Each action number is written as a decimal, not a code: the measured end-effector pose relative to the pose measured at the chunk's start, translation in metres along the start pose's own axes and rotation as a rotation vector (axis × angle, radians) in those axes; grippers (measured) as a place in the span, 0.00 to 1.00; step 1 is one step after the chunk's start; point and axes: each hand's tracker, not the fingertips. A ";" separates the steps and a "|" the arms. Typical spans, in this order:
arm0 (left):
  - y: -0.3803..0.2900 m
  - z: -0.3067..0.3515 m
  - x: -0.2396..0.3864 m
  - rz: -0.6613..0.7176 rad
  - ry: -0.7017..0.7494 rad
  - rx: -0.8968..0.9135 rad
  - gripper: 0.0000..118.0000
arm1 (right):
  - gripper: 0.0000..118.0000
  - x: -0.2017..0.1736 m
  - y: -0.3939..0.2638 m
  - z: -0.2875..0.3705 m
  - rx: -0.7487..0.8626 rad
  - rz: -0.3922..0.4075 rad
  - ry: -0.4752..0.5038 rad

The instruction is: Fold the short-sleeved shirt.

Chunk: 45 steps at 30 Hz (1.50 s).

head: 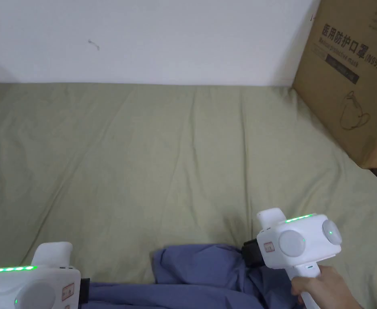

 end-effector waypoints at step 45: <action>0.210 0.338 0.021 -0.104 0.188 0.667 0.03 | 0.04 0.134 0.117 0.430 0.715 -0.419 -0.044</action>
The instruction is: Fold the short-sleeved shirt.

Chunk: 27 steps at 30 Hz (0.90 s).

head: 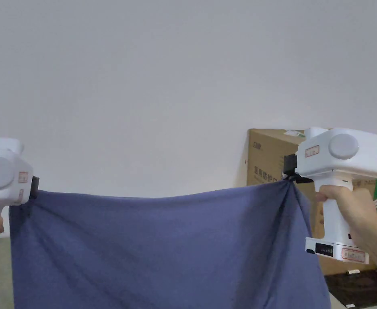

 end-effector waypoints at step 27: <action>0.092 -0.214 0.019 -0.019 0.163 0.157 0.03 | 0.04 -0.046 0.075 -0.205 0.038 0.026 -0.050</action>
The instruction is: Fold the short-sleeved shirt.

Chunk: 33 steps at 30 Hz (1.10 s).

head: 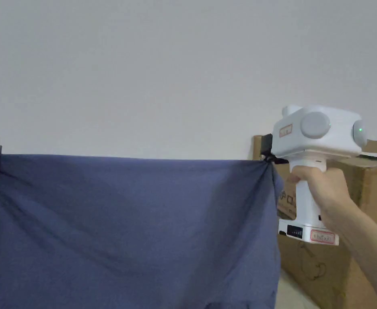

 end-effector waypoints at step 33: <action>-0.445 0.264 -0.059 -0.054 -0.255 -0.749 0.03 | 0.04 0.123 -0.457 0.188 -0.649 -0.066 -0.072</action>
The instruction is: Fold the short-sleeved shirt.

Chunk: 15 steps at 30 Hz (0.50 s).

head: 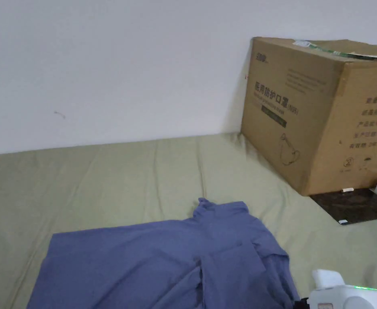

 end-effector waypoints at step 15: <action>-0.044 0.038 0.014 -0.022 -0.032 0.038 0.92 | 0.56 0.021 -0.052 0.037 0.016 0.021 -0.049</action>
